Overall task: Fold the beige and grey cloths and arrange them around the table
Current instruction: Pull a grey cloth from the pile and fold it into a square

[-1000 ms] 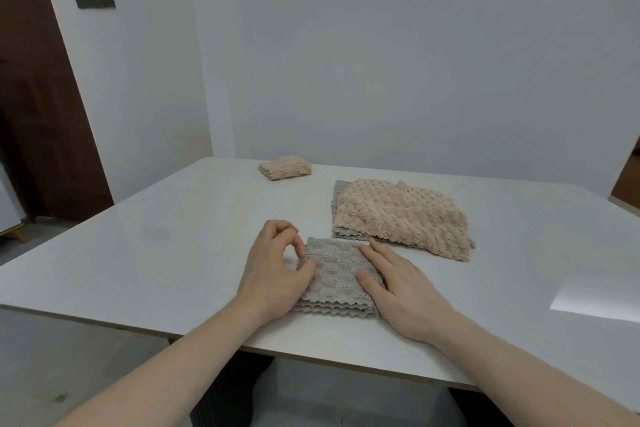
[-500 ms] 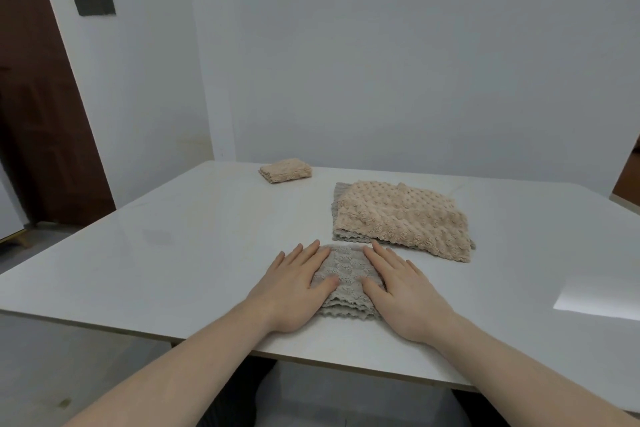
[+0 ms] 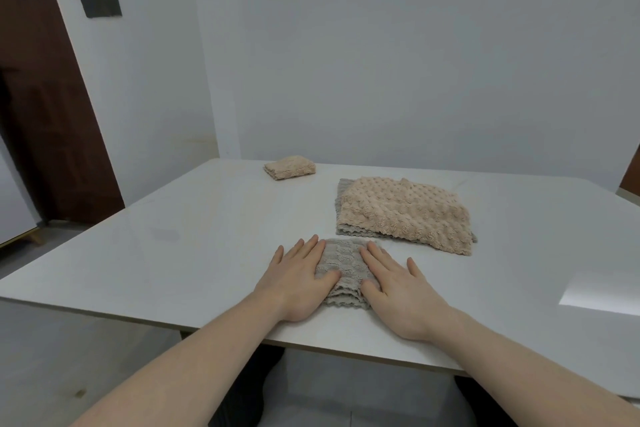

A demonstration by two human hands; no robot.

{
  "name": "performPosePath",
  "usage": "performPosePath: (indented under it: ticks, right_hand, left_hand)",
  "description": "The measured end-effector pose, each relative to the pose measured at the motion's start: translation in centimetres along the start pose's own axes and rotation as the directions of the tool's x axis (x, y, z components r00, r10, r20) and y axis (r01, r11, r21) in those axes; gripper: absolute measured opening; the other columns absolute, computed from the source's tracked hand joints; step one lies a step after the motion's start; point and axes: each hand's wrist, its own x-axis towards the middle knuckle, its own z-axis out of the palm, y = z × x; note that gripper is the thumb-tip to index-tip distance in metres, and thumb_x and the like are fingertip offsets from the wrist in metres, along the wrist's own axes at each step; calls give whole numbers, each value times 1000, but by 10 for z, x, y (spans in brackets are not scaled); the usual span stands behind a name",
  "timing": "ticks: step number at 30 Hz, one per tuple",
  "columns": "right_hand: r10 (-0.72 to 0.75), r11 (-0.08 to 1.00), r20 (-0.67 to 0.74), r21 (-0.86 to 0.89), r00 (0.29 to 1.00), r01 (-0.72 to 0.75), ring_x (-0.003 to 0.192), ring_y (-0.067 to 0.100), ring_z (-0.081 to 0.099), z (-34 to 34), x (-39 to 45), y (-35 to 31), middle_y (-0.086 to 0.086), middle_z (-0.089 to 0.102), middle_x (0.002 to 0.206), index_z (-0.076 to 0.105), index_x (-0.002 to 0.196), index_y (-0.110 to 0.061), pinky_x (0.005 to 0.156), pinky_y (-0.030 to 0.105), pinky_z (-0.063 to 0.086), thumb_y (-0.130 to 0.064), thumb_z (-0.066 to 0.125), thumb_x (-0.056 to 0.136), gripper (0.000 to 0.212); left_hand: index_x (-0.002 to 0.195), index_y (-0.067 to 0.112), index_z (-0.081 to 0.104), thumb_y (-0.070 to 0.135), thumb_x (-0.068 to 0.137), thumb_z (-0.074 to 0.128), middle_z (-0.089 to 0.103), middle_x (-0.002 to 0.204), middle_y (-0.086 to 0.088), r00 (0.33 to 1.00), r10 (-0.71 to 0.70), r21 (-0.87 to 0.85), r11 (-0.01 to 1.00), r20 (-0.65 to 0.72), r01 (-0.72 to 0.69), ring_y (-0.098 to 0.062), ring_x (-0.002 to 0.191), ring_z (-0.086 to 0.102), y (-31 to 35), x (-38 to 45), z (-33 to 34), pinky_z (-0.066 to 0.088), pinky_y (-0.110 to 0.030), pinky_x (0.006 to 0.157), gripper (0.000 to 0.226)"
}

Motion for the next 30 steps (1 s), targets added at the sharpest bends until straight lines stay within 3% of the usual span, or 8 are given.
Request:
performPosePath:
  ticks: [11, 20, 23, 26, 30]
  right_hand:
    - [127, 992, 6, 1, 992, -127, 154, 11, -7, 5, -14, -11, -8, -11, 167, -7, 160, -21, 125, 47, -6, -52, 12, 103, 68]
    - [172, 985, -32, 18, 984, -172, 155, 15, -2, 3, -34, -18, -5, 1, 169, 1, 161, -20, 125, 47, -4, -54, 14, 103, 69]
    - [181, 982, -87, 69, 980, -175, 155, 14, 3, 5, -38, -18, -5, 9, 168, 5, 161, -23, 126, 45, -1, -56, 17, 102, 69]
    - [192, 977, -163, 128, 968, -172, 154, 14, 12, 6, -41, -17, -5, 22, 165, 12, 161, -25, 125, 42, 5, -56, 22, 101, 68]
    - [181, 977, -185, 144, 966, -155, 153, 15, 16, 4, -42, -19, -7, 28, 163, 11, 160, -34, 125, 42, 9, -55, 25, 101, 64]
  left_hand:
    - [163, 27, 3, 68, 97, 12, 2, 170, 12, 986, -164, -6, 986, -31, 164, -14, 157, -4, 7, -16, -1, -7, -49, 126, 78]
    - [163, 24, 4, 53, 100, 13, 5, 170, 6, 981, -187, -38, 982, -59, 184, -19, 157, -1, 12, -27, 1, -4, -49, 126, 70]
    - [159, 22, 23, 56, 96, 17, 24, 166, 0, 968, -197, -84, 979, -154, 185, -22, 154, 17, 10, -29, 5, 7, -48, 126, 72]
    - [134, 17, 50, 60, 89, 18, 50, 143, -1, 932, -237, -117, 970, -272, 213, -22, 135, 41, 10, -31, 6, 26, -45, 119, 70]
    - [118, 22, 57, 56, 89, 19, 57, 127, 3, 939, -222, -132, 972, -262, 193, -19, 123, 46, 10, -31, 5, 32, -43, 113, 59]
